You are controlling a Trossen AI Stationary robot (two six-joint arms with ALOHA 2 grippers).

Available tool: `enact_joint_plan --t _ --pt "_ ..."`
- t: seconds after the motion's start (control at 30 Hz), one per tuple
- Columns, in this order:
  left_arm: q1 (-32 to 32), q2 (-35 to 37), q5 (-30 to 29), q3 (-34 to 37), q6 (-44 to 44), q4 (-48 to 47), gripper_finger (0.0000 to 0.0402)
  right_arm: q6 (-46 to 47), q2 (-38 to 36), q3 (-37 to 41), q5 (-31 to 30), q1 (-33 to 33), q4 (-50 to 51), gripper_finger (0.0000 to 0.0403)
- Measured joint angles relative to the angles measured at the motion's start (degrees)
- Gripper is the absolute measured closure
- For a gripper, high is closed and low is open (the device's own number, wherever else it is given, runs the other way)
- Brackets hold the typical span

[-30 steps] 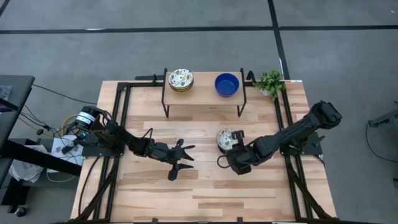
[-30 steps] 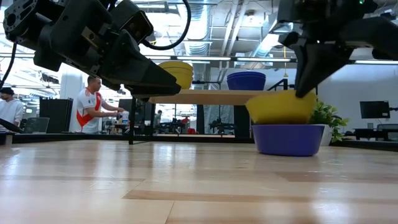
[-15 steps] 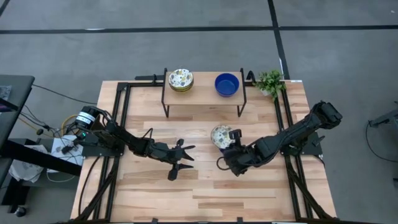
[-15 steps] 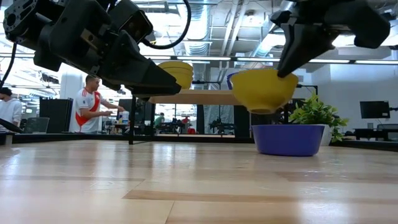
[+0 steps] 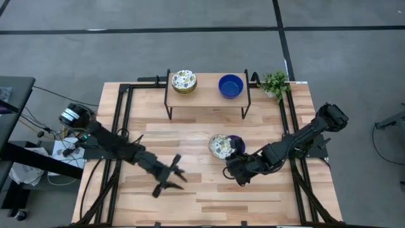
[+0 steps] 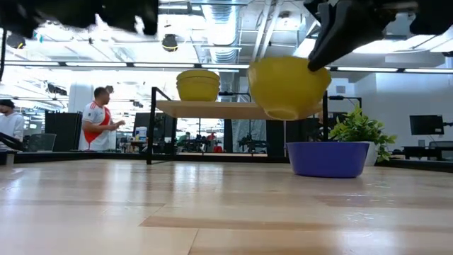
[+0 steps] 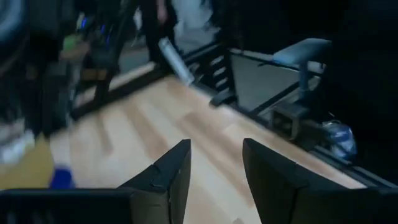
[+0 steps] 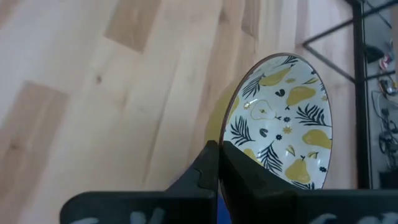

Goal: Pick & Place Mini bowls
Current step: Stack the white patterned bowl on top of the white patterned bowl on the shelf

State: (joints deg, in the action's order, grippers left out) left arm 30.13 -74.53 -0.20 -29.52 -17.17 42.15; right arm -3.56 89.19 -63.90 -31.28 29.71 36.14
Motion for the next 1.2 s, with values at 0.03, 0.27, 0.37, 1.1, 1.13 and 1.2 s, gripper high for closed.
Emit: enact_joint_plan --t 0.03,0.27,0.37,1.1,1.13,1.2 --pt "1.0 1.2 -0.4 0.0 -2.1 -0.4 0.0256 -0.2 0.0 0.0 0.1 0.3 -0.6 0.0403" --pt "3.6 4.4 -10.5 0.0 -5.5 -1.5 0.0256 -1.0 0.0 0.0 3.3 1.0 -4.3 0.0403" --pt "3.5 4.4 -14.4 0.0 -5.4 -2.1 0.0256 -1.0 0.0 0.0 3.4 0.9 -5.1 0.0403" --pt "3.2 4.4 -21.4 0.0 -4.5 -7.2 0.0256 -3.0 4.2 -0.1 8.4 0.2 -10.8 0.0403" --pt "3.2 4.4 -21.4 0.0 -4.5 -7.4 0.0256 -3.5 5.3 -0.1 8.9 0.0 -10.8 0.0403" --pt "3.2 4.4 -21.4 0.0 -4.5 -7.4 0.0256 -5.1 7.3 0.0 9.4 -0.2 -12.3 0.0403"
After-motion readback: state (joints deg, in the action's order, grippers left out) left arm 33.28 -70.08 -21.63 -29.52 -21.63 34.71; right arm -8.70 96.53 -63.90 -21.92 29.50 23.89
